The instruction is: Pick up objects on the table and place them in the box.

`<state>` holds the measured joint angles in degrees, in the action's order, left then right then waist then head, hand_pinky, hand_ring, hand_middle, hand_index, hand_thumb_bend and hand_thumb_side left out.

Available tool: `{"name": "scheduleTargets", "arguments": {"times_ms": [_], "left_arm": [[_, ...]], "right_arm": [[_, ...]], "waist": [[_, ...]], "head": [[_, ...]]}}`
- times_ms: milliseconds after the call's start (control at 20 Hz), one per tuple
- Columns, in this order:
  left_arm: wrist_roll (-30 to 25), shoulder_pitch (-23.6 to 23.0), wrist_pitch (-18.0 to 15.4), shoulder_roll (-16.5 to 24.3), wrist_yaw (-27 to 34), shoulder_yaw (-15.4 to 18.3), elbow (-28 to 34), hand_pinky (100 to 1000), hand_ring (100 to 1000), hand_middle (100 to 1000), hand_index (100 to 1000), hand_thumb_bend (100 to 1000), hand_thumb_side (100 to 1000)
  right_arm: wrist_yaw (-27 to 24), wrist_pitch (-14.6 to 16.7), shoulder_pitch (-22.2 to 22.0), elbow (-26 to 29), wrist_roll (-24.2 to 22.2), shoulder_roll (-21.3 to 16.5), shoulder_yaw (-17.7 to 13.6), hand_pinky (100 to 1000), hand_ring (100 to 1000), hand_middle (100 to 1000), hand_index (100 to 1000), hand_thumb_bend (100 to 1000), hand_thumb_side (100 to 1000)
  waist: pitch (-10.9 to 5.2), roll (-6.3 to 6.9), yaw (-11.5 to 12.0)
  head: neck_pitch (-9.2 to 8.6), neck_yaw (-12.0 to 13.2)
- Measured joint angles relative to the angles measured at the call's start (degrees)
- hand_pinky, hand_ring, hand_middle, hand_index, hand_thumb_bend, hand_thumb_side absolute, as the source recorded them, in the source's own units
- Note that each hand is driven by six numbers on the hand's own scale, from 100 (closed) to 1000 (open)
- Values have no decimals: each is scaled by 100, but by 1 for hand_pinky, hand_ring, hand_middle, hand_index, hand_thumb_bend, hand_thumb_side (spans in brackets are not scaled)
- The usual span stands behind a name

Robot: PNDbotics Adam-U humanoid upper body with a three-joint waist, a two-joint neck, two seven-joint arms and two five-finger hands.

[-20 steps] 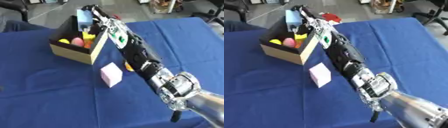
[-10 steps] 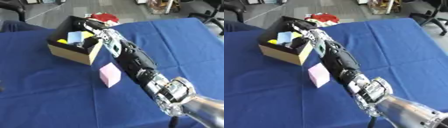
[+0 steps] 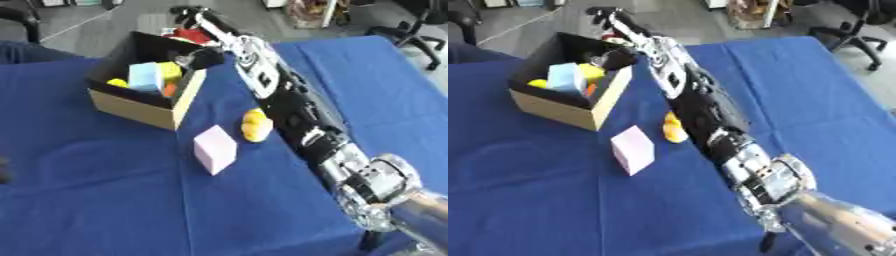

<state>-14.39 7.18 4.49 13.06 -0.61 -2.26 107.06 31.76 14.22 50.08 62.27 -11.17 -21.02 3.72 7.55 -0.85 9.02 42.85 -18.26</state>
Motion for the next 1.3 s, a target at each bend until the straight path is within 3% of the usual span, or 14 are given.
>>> {"name": "scheduleTargets", "arguments": {"times_ms": [300,600,850,1300], "left_arm": [[62,-16,13,60,-50,38,-17,703,600,614,791,389,589],[72,-14,16,61,-92,47,-39,711,618,619,795,363,599],[56,-13,5,61,-93,49,-40,712,630,628,796,357,602],[25,-11,2,61,-93,50,-40,714,633,635,796,352,604]], "right_arm": [[-1157,-94,-1388,1234,-788,-1199,134,1000,826,809,944,384,323],[-1516,-205,-2258,1647,-1573,-1579,192,1000,834,808,935,345,294],[-1513,-256,-2441,1636,-1714,-1575,209,1000,830,801,926,331,305],[-1358,-236,-2362,1287,-1706,-1410,378,1000,831,802,931,339,315]], "waist": [[-4,-84,-195],[-4,-90,-223],[-4,-90,-190],[-4,-90,-167]], "head": [[2,175],[2,246],[2,253],[2,248]]}}
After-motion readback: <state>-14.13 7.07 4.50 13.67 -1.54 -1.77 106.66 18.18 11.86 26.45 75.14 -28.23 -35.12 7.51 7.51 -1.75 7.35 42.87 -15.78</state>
